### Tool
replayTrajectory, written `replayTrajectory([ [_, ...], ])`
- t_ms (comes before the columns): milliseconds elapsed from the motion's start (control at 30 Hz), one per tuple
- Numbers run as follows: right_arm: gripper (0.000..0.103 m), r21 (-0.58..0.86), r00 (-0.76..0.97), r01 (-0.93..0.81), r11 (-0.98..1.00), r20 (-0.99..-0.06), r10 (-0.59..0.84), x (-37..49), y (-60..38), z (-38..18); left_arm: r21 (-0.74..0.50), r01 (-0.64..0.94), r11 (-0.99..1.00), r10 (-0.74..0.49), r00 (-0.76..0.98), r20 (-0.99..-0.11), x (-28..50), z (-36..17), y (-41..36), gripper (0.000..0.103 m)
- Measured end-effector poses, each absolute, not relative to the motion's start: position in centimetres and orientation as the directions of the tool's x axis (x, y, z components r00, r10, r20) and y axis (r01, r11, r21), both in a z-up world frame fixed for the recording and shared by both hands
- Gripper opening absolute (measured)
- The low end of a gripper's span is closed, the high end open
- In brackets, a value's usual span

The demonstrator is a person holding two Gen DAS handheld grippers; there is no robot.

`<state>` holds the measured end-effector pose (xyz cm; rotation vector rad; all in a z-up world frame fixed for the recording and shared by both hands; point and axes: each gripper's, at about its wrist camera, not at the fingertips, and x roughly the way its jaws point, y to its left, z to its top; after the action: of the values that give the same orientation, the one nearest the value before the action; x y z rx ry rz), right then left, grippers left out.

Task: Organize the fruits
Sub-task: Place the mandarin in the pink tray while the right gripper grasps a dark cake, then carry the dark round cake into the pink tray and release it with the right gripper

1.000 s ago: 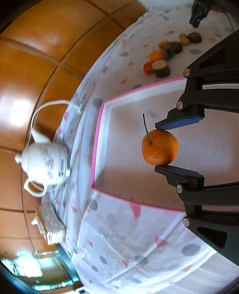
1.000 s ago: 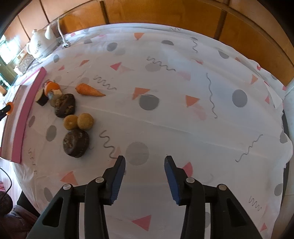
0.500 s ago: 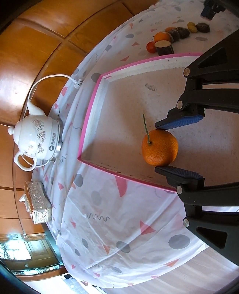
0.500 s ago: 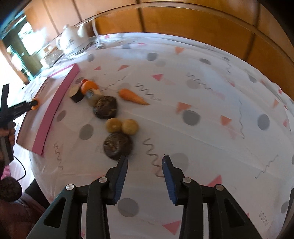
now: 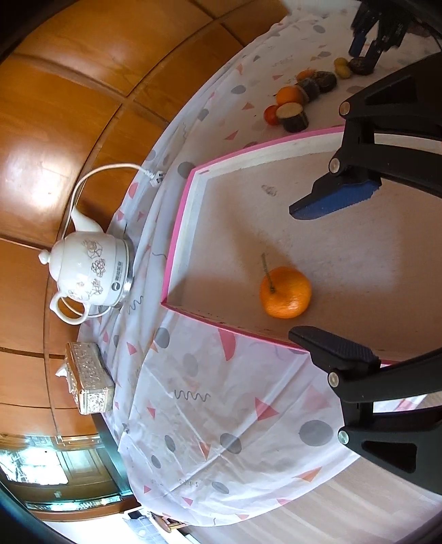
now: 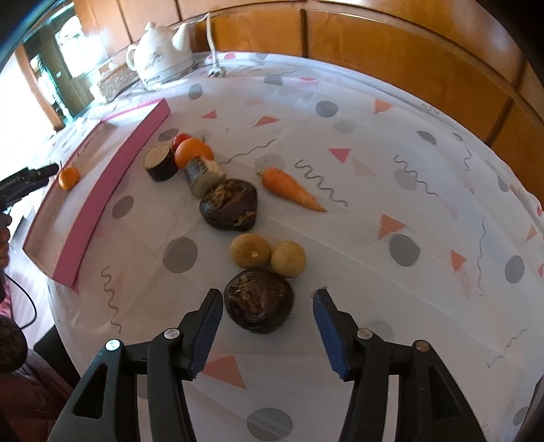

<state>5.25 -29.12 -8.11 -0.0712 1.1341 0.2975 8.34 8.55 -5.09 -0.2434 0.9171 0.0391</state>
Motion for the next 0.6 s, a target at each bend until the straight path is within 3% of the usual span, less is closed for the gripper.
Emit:
replayTrajectory([
  [167, 0.055, 0.025, 0.374, -0.325, 0.945, -0.915, 0.152, 4.9, -27.7, -9.0, -0.176, -0.113, 0.978, -0.072, 0.610, -0.789, 7.1, -5.0, 7.7, 0.068],
  [233, 0.046, 0.006, 0.370, -0.350, 0.937, -0.918, 0.144, 4.7, -27.4, -9.3, -0.169, -0.102, 0.980, -0.073, 0.611, -0.788, 6.7, -4.9, 7.3, 0.068],
  [600, 0.046, 0.053, 0.335, -0.424, 0.904, -0.918, 0.211, 3.5, -26.4, -9.0, -0.118, -0.053, 0.992, -0.058, 0.635, -0.771, 4.9, -4.0, 5.7, 0.071],
])
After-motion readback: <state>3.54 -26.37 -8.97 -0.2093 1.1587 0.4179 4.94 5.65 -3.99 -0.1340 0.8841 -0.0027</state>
